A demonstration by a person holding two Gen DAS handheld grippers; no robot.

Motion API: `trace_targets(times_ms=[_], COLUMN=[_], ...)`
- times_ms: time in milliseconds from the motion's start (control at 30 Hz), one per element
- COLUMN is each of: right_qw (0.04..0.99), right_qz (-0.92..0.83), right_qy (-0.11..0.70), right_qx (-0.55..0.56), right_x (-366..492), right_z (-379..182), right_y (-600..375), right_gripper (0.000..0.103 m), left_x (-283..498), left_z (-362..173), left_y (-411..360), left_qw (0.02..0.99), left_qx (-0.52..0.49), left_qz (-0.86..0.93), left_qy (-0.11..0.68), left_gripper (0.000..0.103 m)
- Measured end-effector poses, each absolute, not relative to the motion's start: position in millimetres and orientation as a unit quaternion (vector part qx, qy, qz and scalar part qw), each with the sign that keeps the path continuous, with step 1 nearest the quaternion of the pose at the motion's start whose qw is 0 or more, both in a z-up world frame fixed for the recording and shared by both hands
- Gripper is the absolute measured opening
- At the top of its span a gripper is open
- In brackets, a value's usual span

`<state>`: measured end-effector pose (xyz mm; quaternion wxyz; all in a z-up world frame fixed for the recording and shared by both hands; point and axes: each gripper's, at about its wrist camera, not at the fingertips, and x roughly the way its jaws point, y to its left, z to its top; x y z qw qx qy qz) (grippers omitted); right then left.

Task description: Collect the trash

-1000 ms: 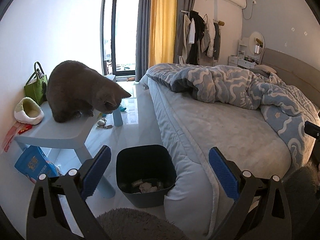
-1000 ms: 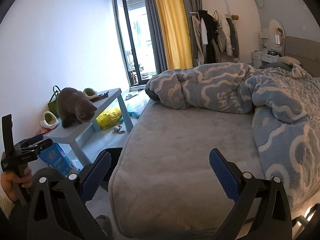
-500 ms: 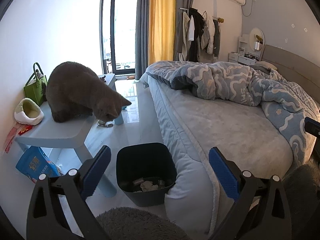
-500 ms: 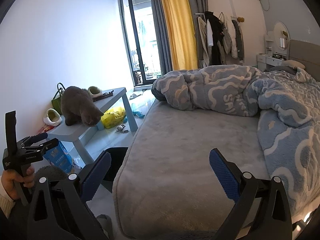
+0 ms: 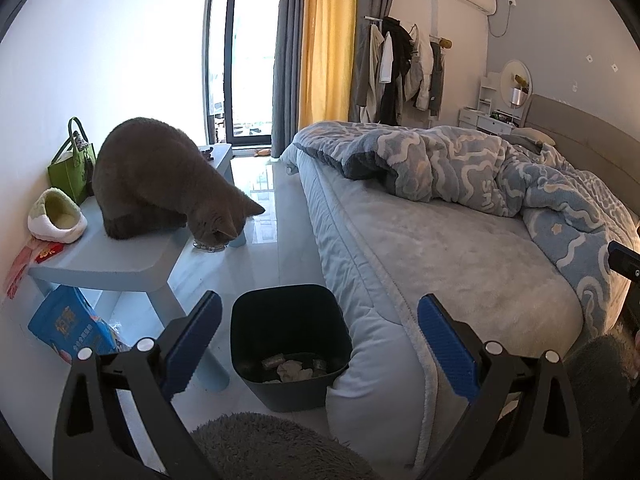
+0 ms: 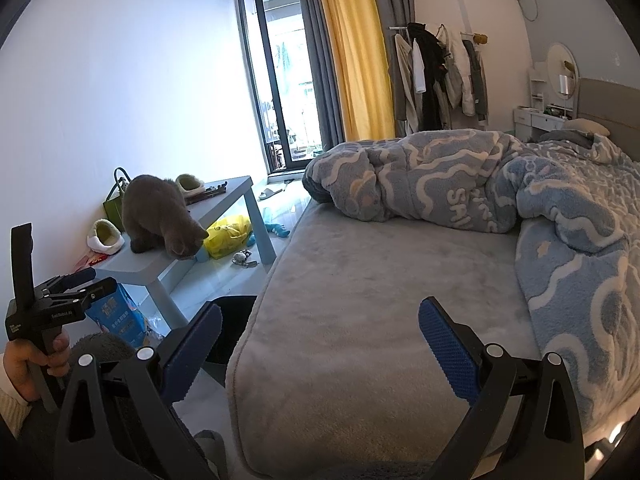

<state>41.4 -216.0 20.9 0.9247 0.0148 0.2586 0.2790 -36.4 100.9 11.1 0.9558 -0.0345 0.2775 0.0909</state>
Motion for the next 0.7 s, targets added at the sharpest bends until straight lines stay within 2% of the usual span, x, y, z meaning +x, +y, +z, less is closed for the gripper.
trace_targets(times_ms=[700], right_qw=[0.925], right_qz=[0.279], right_qy=[0.258], right_qx=[0.014], right_x=[41.5], right_z=[20.8], right_y=[-216.1], right_gripper=[0.1], left_x=[-36.7], left_z=[11.3], left_y=[102.9], left_qw=[0.956], left_qx=[-0.036], left_qz=[0.091], left_qy=[0.277], left_gripper=[0.1])
